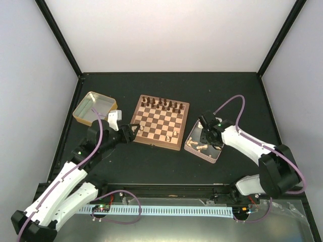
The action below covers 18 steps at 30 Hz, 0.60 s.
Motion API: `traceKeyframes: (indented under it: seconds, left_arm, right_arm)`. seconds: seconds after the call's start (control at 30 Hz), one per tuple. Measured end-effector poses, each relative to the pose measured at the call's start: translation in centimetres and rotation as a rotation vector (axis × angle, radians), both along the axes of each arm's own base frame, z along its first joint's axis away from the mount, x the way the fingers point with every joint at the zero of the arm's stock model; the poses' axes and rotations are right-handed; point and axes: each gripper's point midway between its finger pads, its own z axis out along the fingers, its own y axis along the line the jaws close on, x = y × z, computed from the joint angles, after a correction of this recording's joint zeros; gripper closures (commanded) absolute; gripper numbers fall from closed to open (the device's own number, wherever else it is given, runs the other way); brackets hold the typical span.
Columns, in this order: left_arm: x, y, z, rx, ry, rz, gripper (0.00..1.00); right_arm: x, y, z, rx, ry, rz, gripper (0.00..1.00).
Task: Set up the chess pieces on the board
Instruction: Pick up the chess piece from the storage box.
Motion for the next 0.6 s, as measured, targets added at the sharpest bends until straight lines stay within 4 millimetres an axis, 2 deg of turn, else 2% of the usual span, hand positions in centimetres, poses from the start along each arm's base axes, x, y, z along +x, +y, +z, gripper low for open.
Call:
traceKeyframes:
  seconds: [0.3, 0.6]
  left_arm:
    - [0.6, -1.1, 0.3, -0.017, 0.022, -0.034, 0.32]
    - [1.0, -1.7, -0.4, -0.015, 0.055, -0.052, 0.32]
  right_arm:
    - [1.1, -0.3, -3.1, 0.005, 0.033, -0.051, 0.66]
    - [2.0, -0.8, -4.2, 0.009, 0.026, -0.084, 0.75]
